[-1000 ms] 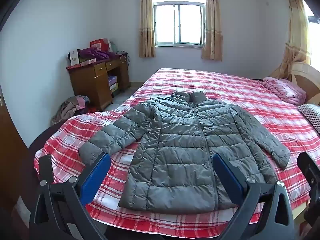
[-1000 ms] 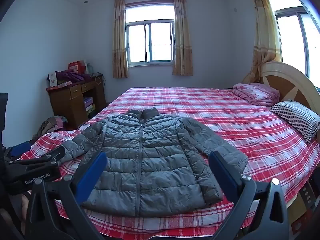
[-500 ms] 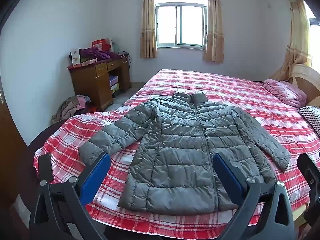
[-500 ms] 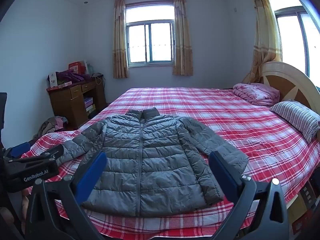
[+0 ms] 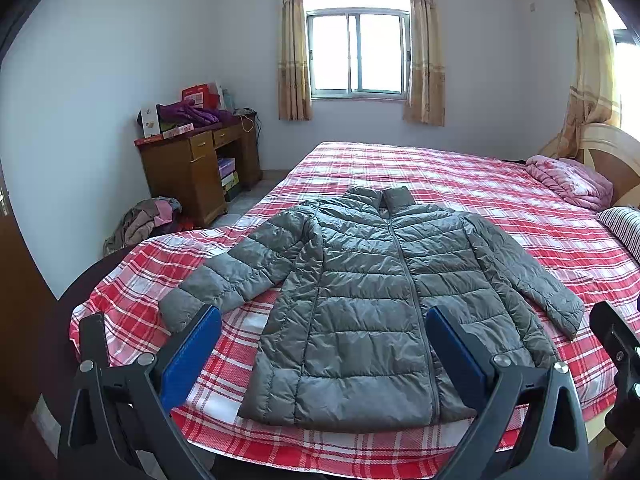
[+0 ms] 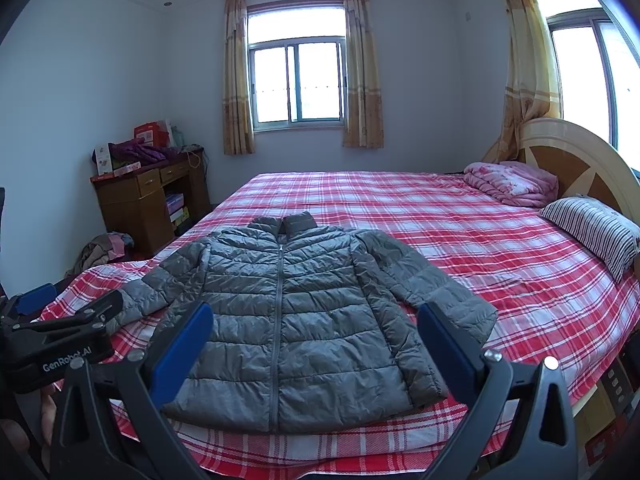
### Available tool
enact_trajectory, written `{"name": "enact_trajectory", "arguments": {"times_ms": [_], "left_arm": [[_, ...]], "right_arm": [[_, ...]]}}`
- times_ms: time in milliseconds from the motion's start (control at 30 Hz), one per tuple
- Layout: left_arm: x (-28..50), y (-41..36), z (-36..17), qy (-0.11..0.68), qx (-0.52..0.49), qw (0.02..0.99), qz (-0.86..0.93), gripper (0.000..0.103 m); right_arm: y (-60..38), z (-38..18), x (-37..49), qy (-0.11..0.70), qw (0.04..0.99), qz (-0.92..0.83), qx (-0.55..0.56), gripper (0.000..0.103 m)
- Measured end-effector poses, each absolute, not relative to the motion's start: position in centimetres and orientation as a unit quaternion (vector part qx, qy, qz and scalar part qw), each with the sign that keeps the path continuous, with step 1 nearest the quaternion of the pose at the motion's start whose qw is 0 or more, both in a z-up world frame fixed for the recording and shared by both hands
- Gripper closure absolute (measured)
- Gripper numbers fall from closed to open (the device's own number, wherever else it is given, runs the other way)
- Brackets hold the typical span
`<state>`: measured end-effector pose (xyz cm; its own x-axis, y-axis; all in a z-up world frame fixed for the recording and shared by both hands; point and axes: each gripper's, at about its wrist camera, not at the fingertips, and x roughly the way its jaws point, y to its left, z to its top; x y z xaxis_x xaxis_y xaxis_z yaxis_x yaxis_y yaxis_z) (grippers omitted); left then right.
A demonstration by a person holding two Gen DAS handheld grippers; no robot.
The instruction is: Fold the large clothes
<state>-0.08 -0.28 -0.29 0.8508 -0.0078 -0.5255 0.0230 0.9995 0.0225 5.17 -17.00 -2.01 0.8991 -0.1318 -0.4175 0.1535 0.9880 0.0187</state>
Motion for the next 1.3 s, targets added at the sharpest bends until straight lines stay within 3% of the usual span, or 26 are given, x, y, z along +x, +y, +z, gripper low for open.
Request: {"name": "enact_trajectory", "arguments": {"times_ms": [1300], "left_arm": [[0.0,-0.21,-0.21,0.269,0.015,0.963,-0.004,0.001]], "right_arm": [[-17.52,-2.79,5.06,0.219,0.973,-0.071,0.032,0.0]]}}
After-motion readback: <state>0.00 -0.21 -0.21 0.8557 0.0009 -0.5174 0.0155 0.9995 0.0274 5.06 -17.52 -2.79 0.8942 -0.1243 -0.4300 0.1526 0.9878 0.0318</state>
